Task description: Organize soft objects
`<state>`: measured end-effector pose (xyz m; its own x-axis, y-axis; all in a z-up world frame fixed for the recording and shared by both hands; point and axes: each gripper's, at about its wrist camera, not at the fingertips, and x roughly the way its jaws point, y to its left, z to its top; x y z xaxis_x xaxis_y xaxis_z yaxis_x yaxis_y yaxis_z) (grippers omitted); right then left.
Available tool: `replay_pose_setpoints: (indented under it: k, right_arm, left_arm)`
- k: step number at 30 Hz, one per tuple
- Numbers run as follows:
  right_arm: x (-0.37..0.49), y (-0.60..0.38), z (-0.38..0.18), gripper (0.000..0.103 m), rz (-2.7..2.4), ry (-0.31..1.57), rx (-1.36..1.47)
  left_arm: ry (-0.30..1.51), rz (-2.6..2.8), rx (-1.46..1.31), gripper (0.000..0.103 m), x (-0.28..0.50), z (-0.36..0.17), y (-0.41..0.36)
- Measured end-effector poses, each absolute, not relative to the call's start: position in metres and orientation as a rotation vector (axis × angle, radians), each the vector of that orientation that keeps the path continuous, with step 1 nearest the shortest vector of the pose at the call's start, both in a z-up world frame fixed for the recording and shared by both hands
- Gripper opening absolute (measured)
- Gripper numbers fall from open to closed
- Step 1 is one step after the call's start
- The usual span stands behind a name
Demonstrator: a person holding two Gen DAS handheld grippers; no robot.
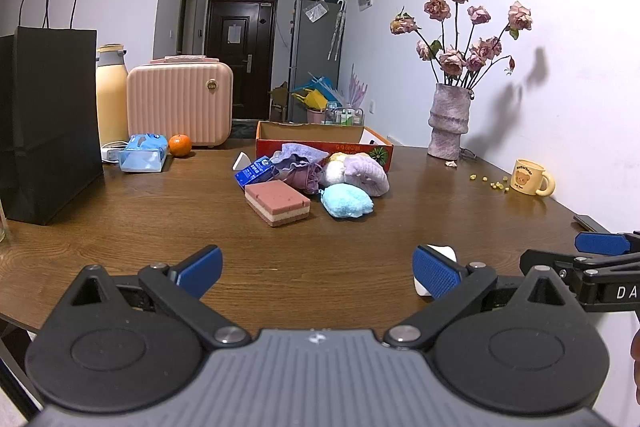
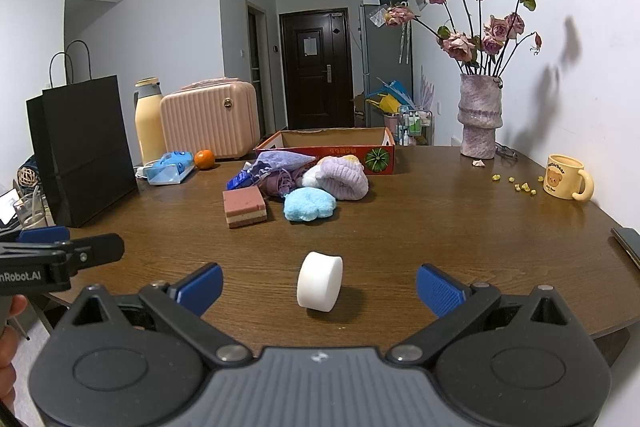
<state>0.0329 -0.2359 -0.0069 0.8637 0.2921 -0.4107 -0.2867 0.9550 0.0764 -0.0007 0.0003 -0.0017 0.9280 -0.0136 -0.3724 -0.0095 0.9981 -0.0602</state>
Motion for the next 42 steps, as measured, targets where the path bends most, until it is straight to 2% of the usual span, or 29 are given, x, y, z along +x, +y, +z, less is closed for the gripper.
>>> replay_pose_setpoints:
  k: [42]
  right_arm:
    - [0.036,-0.2337,-0.013,0.103,0.309,0.444,0.004]
  left_arm:
    - [0.379,-0.007,-0.064,0.103,-0.0022,0.0008,-0.0038]
